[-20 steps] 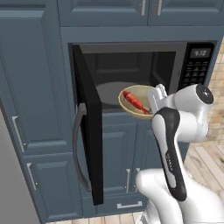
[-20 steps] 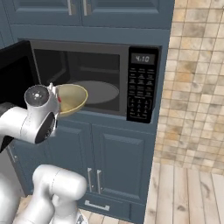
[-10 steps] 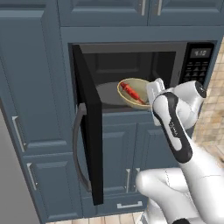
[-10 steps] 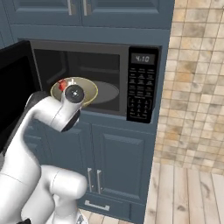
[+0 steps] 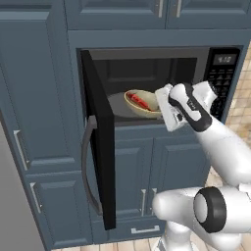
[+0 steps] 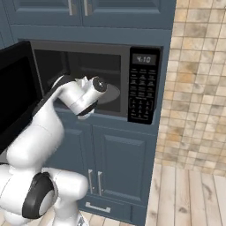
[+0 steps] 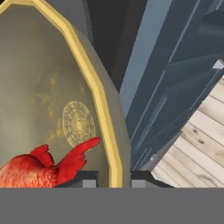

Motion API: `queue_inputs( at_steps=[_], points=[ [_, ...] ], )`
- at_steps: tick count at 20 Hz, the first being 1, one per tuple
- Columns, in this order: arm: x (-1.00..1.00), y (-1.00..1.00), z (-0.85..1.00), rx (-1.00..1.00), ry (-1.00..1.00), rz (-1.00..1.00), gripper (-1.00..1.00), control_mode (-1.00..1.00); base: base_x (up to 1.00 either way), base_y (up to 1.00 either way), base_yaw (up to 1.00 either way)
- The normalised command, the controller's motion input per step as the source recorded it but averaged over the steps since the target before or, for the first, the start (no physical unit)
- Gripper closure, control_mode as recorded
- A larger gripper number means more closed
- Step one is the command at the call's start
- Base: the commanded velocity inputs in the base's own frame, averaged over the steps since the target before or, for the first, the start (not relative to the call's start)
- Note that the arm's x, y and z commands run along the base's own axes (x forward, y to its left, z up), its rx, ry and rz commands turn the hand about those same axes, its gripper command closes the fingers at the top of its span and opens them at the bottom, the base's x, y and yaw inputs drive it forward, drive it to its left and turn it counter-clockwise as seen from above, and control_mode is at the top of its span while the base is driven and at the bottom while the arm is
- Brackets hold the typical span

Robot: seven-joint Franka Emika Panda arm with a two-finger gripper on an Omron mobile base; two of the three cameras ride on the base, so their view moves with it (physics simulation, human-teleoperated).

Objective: Remove the peach from the bowl and place it on the small plate. Then place the bowl with only the fish in the microwave, close the door, and press the start button to microwave the fish.

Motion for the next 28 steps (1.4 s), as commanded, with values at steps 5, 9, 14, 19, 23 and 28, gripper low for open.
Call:
queue_inputs(
  at_steps=[5,9,14,19,23,28],
  points=[
    [0.81,0.00,-0.07,0.00,0.10,0.06,1.00,-1.00,0.00,0.00,0.00],
    [0.65,0.00,-0.23,0.00,0.00,0.00,1.00,-1.00,0.00,0.00,0.00],
    [0.62,0.07,-0.45,-0.08,0.00,0.00,1.00,-1.00,0.00,0.00,0.00],
    [0.48,0.18,-0.29,-0.08,0.00,0.00,1.00,-1.00,0.00,0.00,0.00],
    [-0.09,0.30,-0.02,-0.08,-0.06,-0.02,-1.00,-1.00,0.00,0.00,0.00],
    [-0.66,0.02,0.00,-0.01,-0.30,0.00,-1.00,-1.00,0.00,0.00,0.00]
  ],
)
